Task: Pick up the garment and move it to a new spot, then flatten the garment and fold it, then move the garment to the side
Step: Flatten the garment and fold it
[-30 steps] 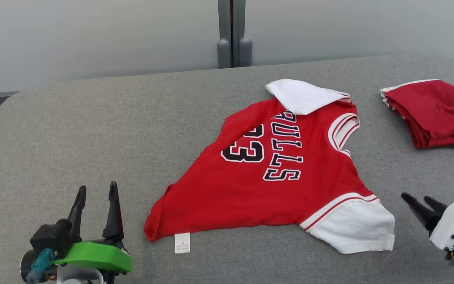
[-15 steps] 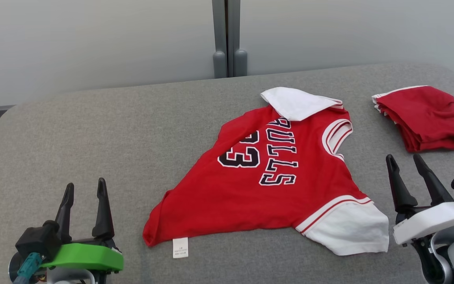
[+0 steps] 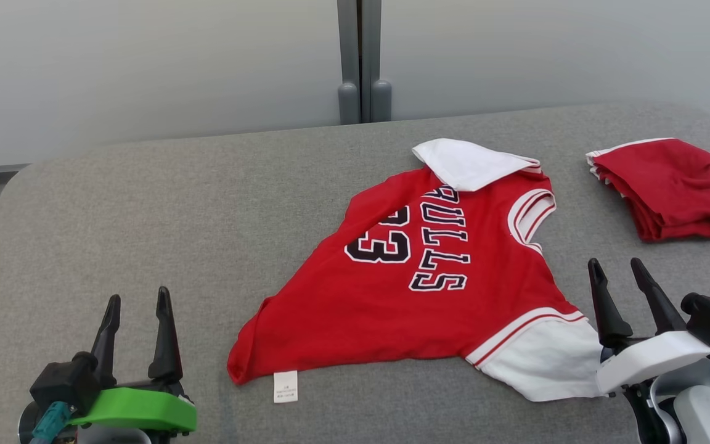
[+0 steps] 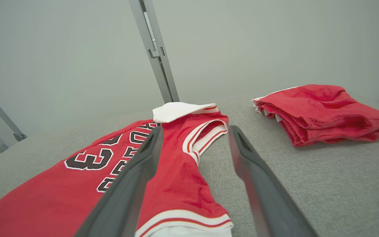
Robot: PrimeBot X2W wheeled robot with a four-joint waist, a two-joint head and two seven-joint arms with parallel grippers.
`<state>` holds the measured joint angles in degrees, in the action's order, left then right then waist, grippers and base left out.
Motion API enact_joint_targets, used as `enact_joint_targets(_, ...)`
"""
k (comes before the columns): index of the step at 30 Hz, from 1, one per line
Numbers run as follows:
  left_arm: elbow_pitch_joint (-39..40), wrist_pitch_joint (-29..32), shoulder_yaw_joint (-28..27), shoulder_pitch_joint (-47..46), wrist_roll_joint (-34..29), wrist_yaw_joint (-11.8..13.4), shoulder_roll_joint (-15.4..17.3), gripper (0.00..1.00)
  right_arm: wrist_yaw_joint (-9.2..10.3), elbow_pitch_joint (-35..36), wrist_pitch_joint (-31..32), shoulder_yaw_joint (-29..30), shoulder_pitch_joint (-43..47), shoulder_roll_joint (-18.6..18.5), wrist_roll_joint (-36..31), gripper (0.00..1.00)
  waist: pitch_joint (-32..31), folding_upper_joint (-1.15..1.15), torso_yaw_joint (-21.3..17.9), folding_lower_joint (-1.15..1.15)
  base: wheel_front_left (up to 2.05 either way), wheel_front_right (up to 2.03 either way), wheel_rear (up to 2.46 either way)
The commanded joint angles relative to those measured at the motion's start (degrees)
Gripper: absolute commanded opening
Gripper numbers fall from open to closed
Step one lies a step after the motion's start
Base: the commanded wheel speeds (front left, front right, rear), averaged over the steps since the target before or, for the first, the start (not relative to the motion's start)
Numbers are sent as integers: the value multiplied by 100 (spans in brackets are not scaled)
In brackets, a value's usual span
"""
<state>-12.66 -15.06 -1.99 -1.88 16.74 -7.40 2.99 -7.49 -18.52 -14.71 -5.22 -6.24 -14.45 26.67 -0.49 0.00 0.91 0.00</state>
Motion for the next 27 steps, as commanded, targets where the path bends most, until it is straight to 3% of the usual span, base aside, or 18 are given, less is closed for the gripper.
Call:
enact_joint_targets(1, -10, -14, 3, 34, 1, -18, 10, 100, 1, -39, -19, 12, -31, -20, -14, 100, -3, 0, 15, 0, 0, 0, 0)
enact_joint_targets(27, -47, -13, -59, 126, -36, -19, 0, 100, 1, -54, -53, -31, -16, -39, -127, 100, -135, 0, -40, 0, 0, 0, 0)
